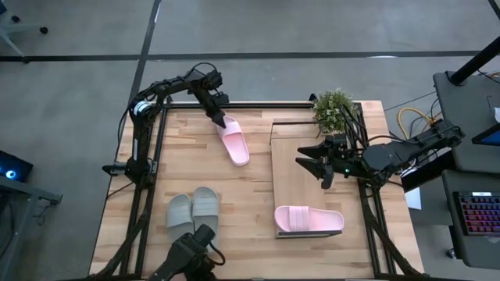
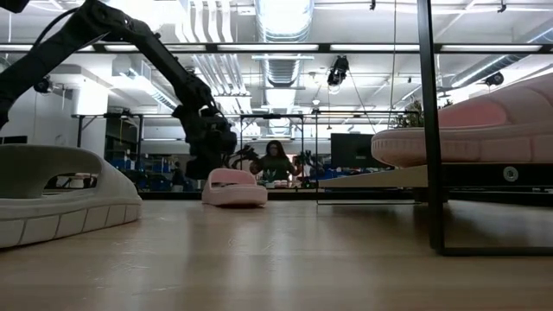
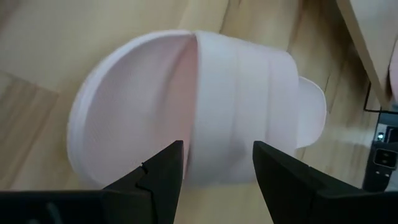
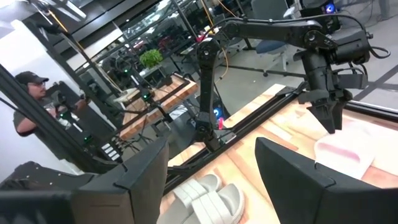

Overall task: Pick and place slides into the shelf
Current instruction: Put the pink slide on the shelf

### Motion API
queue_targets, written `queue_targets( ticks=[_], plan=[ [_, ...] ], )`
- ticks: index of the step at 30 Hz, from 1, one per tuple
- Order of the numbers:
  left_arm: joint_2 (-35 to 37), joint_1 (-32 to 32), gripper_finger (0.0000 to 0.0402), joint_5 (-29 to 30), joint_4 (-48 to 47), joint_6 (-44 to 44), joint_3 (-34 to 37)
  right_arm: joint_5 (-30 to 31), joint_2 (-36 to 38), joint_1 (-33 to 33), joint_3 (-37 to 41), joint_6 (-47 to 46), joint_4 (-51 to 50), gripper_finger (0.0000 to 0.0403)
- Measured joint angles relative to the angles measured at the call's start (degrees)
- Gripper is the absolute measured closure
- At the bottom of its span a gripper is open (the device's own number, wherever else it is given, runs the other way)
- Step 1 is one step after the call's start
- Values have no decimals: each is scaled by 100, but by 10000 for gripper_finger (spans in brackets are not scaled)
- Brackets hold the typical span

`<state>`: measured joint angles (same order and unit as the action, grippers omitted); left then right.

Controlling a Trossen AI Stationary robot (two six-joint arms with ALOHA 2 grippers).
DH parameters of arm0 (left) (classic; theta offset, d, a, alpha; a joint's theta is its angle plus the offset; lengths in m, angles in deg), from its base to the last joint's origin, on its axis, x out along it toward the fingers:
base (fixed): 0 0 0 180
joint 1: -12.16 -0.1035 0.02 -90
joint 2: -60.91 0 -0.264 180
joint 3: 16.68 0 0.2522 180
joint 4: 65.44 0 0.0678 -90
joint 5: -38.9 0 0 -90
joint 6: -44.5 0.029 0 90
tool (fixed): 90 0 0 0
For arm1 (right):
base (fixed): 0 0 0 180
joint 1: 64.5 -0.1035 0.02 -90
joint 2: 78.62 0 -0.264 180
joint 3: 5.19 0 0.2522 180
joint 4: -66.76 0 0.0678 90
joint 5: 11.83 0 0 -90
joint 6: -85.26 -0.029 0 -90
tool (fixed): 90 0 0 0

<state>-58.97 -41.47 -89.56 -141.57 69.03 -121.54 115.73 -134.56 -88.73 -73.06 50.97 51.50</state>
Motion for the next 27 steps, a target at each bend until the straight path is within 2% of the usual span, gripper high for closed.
queue_targets(
  ticks=[11,18,21,27],
  plan=[
    [4,-4,223,-527,319,-14,446,0,1,0,0,137,-9,170],
    [7,-4,226,-926,346,-17,474,0,1,0,0,201,-26,170],
    [7,12,246,-965,354,-15,524,0,1,2,-1,199,-108,170],
    [7,24,326,-1053,341,-15,653,2,1,9,0,199,-140,170]
  ],
)
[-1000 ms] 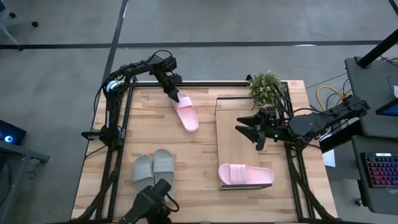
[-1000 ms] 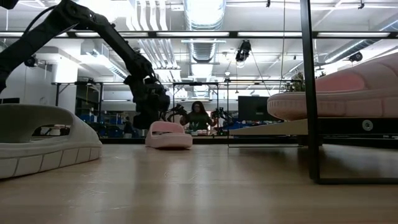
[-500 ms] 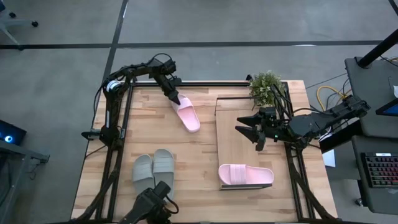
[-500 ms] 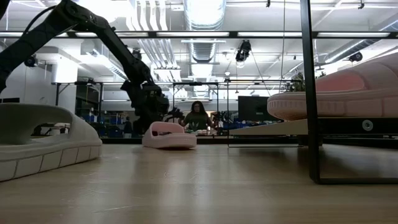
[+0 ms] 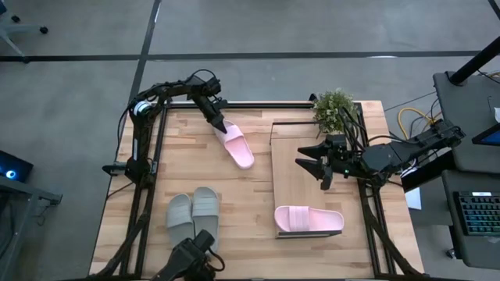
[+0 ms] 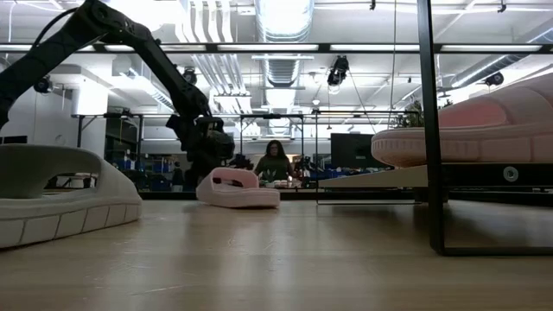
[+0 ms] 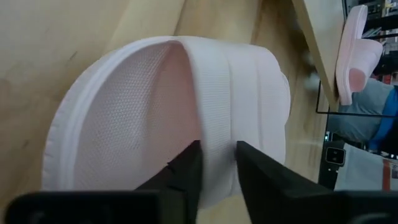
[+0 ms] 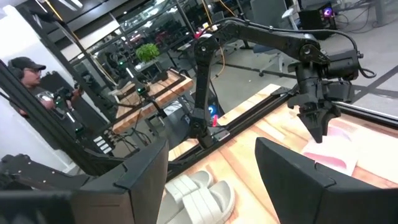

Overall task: Pick and place slides into the shelf
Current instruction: Put the pink slide on the shelf

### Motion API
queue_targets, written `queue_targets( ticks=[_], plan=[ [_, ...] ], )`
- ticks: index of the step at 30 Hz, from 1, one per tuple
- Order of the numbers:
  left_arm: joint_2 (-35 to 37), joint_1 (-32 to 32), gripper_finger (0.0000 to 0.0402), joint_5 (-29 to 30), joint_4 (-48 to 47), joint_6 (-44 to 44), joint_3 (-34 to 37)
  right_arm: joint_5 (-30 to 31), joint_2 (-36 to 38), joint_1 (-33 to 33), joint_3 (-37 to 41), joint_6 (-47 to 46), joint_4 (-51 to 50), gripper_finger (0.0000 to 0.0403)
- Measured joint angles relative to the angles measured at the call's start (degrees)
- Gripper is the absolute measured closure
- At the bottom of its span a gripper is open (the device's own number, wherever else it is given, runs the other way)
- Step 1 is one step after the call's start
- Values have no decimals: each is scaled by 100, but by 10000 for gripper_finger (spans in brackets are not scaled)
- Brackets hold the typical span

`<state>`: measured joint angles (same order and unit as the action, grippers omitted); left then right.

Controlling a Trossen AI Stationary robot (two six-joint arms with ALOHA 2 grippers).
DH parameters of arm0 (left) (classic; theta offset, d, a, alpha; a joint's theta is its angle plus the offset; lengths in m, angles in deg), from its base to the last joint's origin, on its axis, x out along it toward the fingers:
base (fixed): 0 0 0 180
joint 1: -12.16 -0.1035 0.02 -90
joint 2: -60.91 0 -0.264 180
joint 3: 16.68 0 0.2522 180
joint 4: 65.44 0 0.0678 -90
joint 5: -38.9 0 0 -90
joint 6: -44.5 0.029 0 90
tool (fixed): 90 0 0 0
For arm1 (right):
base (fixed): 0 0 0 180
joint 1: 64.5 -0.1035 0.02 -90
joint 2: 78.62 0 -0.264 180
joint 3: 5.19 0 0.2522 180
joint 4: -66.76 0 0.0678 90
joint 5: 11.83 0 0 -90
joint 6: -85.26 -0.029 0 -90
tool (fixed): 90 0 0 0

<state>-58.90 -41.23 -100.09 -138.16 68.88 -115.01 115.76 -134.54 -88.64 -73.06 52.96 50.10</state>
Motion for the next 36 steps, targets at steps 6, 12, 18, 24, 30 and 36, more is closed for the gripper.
queue_targets(
  ticks=[6,12,18,24,30,36],
  plan=[
    [0,1,395,-77,96,0,52,0,0,-2,0,127,-7,170],
    [2,-17,399,-932,38,-155,-51,1,0,-2,0,138,-7,170],
    [100,-30,400,-921,-294,-97,-90,2,0,-2,0,149,-7,170],
    [330,-79,401,-753,-709,59,-88,4,0,-2,0,111,2,170],
    [918,-92,401,-682,-754,175,-72,26,5,29,0,86,7,170],
    [1793,-98,401,-687,-745,168,-66,373,155,55,0,171,-17,170]
  ],
)
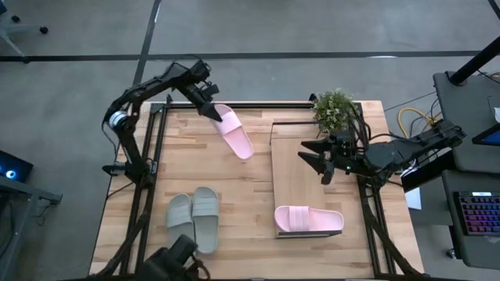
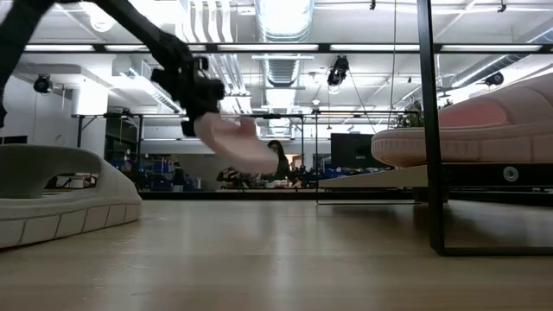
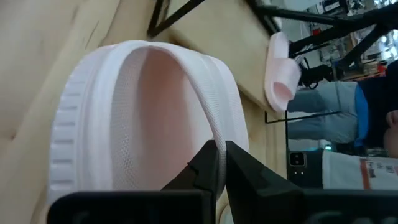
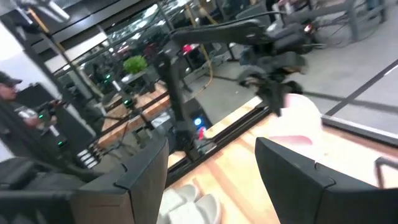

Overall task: Pick and place slides into the shelf
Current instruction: Put the pink slide on the shelf

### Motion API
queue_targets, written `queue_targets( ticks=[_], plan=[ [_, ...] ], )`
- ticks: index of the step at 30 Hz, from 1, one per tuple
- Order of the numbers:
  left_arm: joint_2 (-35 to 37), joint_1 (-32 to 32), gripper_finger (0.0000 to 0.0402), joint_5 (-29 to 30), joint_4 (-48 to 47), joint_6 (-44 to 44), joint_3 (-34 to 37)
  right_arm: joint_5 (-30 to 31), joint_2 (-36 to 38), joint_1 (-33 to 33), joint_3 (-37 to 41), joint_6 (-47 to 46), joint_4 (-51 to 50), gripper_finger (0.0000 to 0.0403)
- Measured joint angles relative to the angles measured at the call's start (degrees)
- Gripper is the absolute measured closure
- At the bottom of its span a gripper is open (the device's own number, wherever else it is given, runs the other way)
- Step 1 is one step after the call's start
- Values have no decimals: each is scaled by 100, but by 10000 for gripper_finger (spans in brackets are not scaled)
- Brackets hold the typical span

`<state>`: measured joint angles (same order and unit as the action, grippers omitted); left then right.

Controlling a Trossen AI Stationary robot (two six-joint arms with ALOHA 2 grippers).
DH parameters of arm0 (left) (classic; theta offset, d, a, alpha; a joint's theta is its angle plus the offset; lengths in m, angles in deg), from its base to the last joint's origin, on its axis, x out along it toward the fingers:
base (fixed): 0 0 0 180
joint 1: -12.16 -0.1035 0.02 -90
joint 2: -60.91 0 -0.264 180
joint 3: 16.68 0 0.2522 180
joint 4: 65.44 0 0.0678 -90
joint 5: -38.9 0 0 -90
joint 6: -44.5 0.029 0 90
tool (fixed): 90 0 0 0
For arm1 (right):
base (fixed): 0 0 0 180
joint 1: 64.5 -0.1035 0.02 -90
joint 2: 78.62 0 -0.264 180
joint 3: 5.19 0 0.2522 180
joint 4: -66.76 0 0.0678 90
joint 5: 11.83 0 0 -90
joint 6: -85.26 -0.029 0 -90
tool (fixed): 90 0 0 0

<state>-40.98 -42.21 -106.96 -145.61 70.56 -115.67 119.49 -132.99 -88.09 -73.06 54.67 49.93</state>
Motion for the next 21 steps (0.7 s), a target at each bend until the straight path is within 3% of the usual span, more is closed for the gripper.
queue_targets(
  ticks=[7,15,21],
  plan=[
    [1158,0,401,88,601,-554,43,436,250,0,0,78,-11,170],
    [2200,32,401,121,2295,-2363,92,532,258,0,0,-248,-9,170],
    [2646,240,402,564,3177,-3498,228,532,258,6,0,-699,34,170]
  ],
)
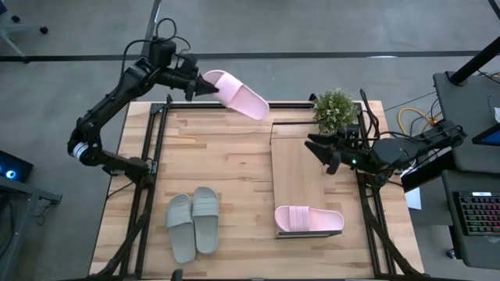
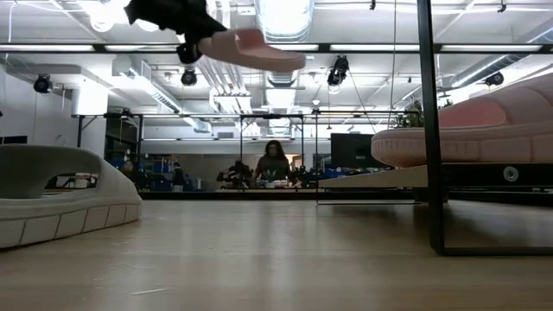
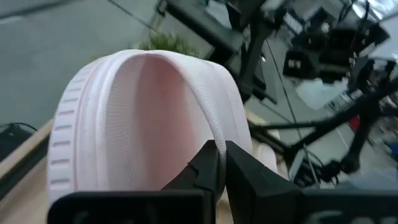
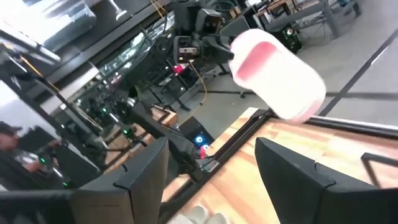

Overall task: Pick and place slides into the shelf
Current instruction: Put the pink slide on the shelf

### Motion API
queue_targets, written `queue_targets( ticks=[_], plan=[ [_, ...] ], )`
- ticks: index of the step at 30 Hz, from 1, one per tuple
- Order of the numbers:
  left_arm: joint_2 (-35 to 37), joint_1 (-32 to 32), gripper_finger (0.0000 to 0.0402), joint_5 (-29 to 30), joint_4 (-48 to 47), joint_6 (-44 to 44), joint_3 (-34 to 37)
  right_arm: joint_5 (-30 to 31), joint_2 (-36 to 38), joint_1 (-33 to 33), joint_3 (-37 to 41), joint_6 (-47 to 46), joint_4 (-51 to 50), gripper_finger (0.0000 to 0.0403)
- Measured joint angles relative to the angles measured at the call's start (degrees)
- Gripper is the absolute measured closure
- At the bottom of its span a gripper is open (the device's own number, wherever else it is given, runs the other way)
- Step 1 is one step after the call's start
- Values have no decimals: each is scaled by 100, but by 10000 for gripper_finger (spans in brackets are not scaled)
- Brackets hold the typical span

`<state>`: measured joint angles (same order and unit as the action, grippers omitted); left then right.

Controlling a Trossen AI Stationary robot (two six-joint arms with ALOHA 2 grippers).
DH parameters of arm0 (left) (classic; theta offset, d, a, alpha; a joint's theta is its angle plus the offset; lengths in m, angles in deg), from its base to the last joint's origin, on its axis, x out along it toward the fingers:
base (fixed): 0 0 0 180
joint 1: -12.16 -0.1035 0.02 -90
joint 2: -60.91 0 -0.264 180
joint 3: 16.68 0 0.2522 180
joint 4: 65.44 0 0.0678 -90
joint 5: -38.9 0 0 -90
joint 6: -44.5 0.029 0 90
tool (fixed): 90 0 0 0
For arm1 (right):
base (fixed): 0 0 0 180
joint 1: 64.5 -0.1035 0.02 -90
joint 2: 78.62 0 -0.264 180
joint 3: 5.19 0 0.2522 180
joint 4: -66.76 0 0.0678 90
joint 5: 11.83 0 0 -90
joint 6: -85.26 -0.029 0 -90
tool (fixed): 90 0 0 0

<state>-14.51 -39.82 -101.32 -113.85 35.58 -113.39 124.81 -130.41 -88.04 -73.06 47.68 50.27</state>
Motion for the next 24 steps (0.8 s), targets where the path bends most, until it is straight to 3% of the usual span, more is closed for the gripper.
queue_targets(
  ticks=[9,14,20,24],
  plan=[
    [247,724,402,820,1104,-976,13,3,-2,373,-1,-1462,11,170],
    [187,1122,402,1036,1403,-1376,57,-7,-2,572,-2,-1503,109,170],
    [100,1599,401,1226,2437,-2013,557,-68,-2,726,0,-1494,261,170],
    [48,1784,401,1337,3127,-2377,889,-484,-4,863,0,-1468,550,170]
  ],
)
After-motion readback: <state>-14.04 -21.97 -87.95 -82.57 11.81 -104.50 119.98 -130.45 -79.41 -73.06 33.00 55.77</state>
